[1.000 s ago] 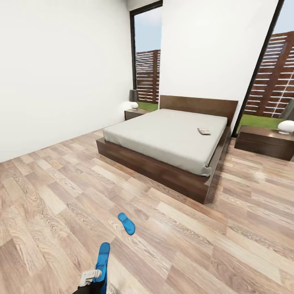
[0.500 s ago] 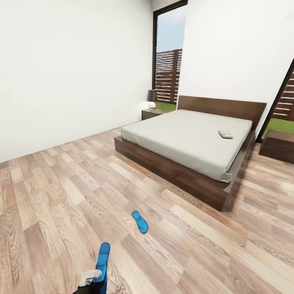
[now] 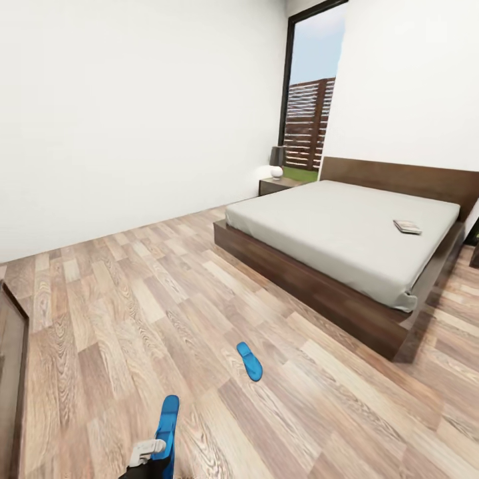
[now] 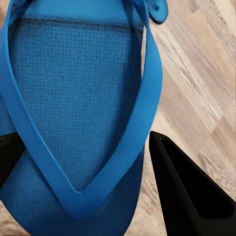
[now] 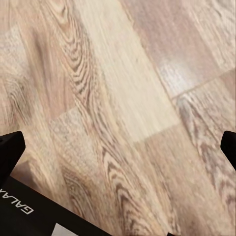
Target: In the bedroom, move the book from the bed onto either nightstand, and place the two sandals side by side next to the bed.
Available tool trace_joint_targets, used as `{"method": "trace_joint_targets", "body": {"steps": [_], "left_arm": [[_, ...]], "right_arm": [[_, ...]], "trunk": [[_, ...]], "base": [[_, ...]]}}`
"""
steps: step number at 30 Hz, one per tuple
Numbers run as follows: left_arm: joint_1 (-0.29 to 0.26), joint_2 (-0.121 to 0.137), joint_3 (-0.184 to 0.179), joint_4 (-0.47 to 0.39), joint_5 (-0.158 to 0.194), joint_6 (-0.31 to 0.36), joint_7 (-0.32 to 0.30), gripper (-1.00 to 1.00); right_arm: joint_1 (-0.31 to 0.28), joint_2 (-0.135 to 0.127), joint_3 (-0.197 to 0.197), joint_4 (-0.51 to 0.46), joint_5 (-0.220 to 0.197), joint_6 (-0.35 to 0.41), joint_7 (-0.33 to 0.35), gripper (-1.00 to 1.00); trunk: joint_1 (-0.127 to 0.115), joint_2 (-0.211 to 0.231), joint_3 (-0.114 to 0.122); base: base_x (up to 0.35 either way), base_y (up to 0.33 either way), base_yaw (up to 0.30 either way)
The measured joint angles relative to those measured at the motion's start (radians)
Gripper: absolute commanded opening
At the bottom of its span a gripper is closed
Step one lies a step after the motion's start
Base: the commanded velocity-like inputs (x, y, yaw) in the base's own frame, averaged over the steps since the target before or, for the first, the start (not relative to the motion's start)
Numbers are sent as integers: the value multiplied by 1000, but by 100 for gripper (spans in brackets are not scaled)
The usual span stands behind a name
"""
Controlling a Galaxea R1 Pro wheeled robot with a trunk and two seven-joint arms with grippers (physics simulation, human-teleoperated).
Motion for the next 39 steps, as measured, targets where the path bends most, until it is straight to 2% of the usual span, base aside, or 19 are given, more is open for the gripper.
{"method": "trace_joint_targets", "body": {"steps": [39], "left_arm": [[0, 0, 0, 0, 0, -1, 0, -100]], "right_arm": [[0, -1, 0, 0, 0, 0, 1, 100]], "trunk": [[0, 0, 0]], "base": [[0, 0, 281]]}}
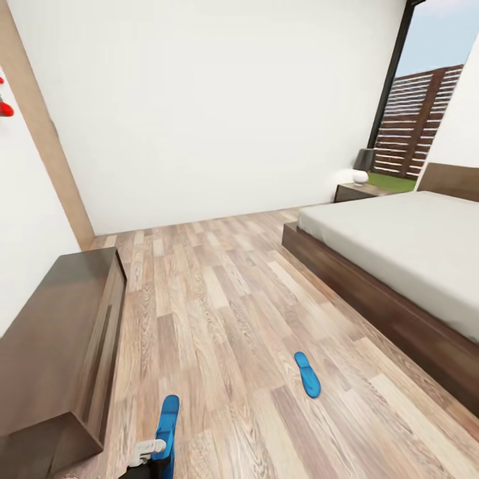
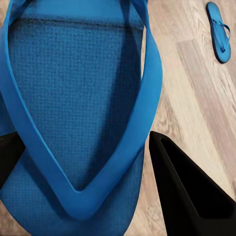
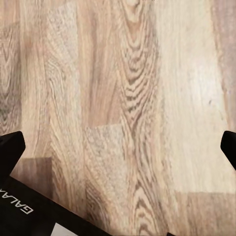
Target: In the bedroom, move the book from the bed onto either nightstand, and place the two sandals side by side next to the bed.
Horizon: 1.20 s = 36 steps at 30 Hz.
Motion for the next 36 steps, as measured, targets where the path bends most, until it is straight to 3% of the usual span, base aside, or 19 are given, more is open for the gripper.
{"method": "trace_joint_targets", "body": {"steps": [14, 36], "left_arm": [[0, 0, 0, 0, 1, 0, 0, -100], [0, 0, 1, 0, 1, -1, 2, -100]], "right_arm": [[0, 0, -1, 0, 0, 0, 0, 100], [0, 0, -1, 0, 0, 0, 1, 100]], "trunk": [[0, 0, 0], [0, 0, 0]], "base": [[0, 0, 257], [110, -103, 9]]}}
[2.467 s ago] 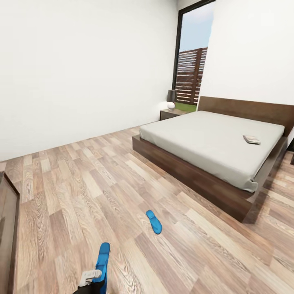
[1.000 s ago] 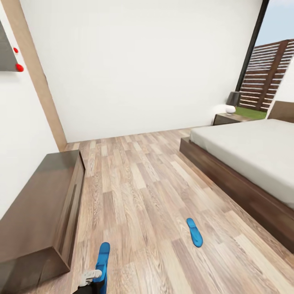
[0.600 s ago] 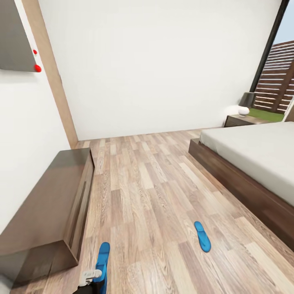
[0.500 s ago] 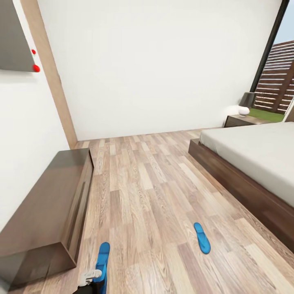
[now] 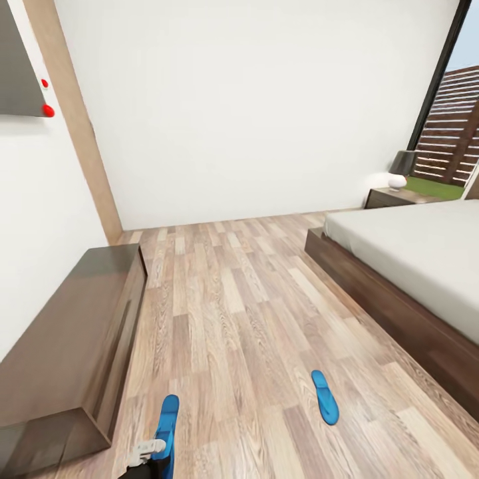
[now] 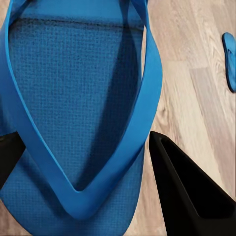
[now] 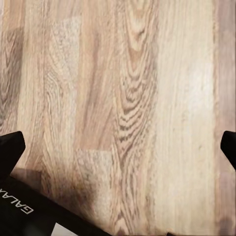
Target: In the bedroom, move the book from the bed onto either nightstand, and place the two sandals side by side next to the bed.
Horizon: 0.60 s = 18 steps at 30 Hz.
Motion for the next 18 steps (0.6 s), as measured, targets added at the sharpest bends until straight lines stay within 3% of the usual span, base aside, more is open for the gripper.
{"method": "trace_joint_targets", "body": {"steps": [5, 18], "left_arm": [[0, 0, 0, 0, 0, 0, 0, -100], [0, 0, 0, 0, -1, 0, 0, -100]], "right_arm": [[0, 0, 0, 0, 0, 0, 0, 100], [0, 0, -1, 0, 0, 0, 0, 100]], "trunk": [[0, 0, 0], [0, 0, -4]], "base": [[143, -132, 131], [8, -8, 248]]}}
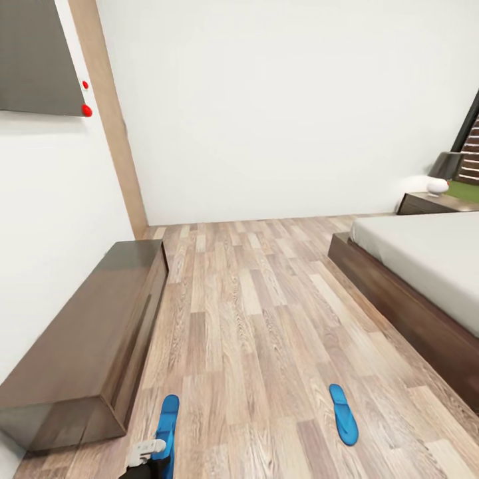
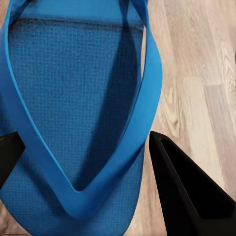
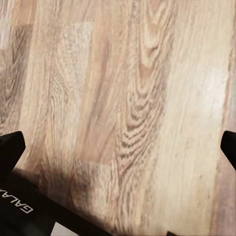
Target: In the bedroom, move the book from the bed onto either nightstand, and place the two sandals side by side next to the bed.
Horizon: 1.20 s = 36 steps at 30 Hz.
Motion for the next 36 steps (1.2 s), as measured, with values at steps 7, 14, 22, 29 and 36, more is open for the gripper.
{"method": "trace_joint_targets", "body": {"steps": [7, 14, 22, 29, 36], "left_arm": [[0, 0, 0, 0, 0, 0, 0, -100], [0, 0, 0, 0, 0, 0, 1, -100], [0, 0, 0, 0, 0, 0, 0, -100], [0, 0, 0, 0, 0, 0, 0, -100], [0, 0, 0, 0, 0, 0, 0, -100]], "right_arm": [[0, 0, 1, 0, 0, 0, 0, 100], [0, 0, 1, -1, 0, 1, 1, 100], [0, 0, 2, 0, 0, 1, 2, 100], [0, 0, 1, 0, 0, 1, 2, 100], [0, 0, 0, 0, 0, 1, 1, 100]], "trunk": [[0, 0, 0], [0, 0, 0], [0, 0, 0], [0, 0, 0], [0, 0, -2]], "base": [[8, -19, 56], [106, -225, 3], [55, -87, 0], [2, -3, 75], [0, 0, 215]]}}
